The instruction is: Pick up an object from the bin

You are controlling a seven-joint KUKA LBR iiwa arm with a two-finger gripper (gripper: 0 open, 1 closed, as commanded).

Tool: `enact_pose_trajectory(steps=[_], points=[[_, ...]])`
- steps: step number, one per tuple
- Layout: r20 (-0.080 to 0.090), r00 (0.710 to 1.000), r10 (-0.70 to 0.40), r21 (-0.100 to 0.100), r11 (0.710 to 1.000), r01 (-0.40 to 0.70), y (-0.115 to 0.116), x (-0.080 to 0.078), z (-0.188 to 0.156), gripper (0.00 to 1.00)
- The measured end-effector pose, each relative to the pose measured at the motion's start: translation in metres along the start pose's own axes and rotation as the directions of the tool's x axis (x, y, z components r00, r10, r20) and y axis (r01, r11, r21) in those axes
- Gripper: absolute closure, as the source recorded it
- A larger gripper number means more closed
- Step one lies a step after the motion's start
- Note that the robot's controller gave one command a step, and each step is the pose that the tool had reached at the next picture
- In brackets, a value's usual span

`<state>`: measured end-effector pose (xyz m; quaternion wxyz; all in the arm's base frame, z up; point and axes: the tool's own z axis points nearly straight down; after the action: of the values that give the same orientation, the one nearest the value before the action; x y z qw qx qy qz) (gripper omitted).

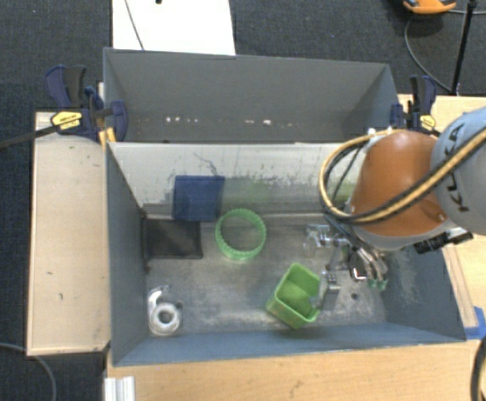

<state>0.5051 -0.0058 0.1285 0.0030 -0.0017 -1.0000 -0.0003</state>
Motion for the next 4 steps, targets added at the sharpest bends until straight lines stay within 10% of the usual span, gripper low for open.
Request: enact_pose_trajectory(steps=[4], points=[[0.015, 0.934, -0.358, 0.004, 0.934, 0.358, 0.047, 0.021, 0.028, 0.0]])
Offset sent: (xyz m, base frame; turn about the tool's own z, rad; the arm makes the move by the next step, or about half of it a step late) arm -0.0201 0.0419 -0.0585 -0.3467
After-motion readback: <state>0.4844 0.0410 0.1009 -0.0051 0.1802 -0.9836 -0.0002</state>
